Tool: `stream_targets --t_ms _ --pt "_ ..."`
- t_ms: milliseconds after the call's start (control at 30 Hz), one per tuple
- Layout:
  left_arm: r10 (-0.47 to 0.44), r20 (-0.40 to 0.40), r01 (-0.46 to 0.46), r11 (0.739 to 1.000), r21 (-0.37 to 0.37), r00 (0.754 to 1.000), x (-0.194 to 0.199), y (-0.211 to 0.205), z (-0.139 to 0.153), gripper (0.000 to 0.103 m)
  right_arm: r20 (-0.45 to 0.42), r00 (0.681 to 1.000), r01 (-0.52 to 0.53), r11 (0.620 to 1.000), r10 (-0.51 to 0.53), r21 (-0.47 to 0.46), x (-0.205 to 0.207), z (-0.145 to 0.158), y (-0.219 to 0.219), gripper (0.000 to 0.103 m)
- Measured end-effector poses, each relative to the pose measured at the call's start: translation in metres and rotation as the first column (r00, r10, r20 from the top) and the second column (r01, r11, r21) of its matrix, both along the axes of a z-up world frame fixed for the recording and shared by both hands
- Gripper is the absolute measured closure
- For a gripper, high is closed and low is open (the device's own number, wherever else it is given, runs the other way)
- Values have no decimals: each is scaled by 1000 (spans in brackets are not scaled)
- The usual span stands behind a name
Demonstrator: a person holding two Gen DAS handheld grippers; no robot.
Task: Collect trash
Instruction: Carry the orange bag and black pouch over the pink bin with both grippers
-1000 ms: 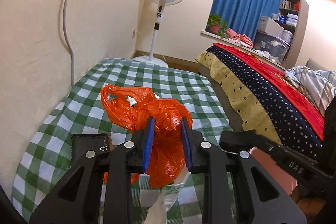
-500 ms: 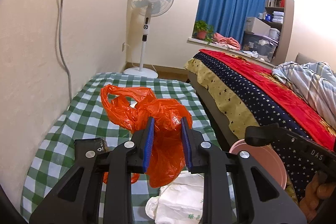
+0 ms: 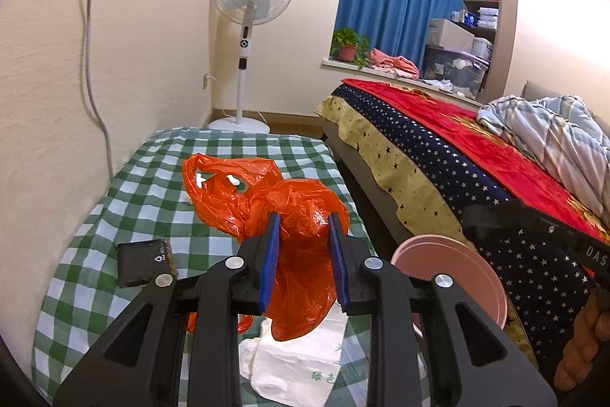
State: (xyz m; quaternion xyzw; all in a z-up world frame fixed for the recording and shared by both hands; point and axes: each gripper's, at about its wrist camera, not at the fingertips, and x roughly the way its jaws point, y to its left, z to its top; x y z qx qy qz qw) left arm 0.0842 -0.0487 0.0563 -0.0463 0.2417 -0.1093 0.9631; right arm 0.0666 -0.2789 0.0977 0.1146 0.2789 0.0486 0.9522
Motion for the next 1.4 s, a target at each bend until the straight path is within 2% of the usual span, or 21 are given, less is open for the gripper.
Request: stream_targets --t_ms 700,1400 --pt "-94 -18 95 995 41 995 -2 -45 -12 78 -16 993 118 993 -118 -24 -10 -6 -35 97" --pt "-166 -52 168 985 38 985 11 -80 -32 78 -45 980 195 980 -196 -27 -2 -22 -53 97"
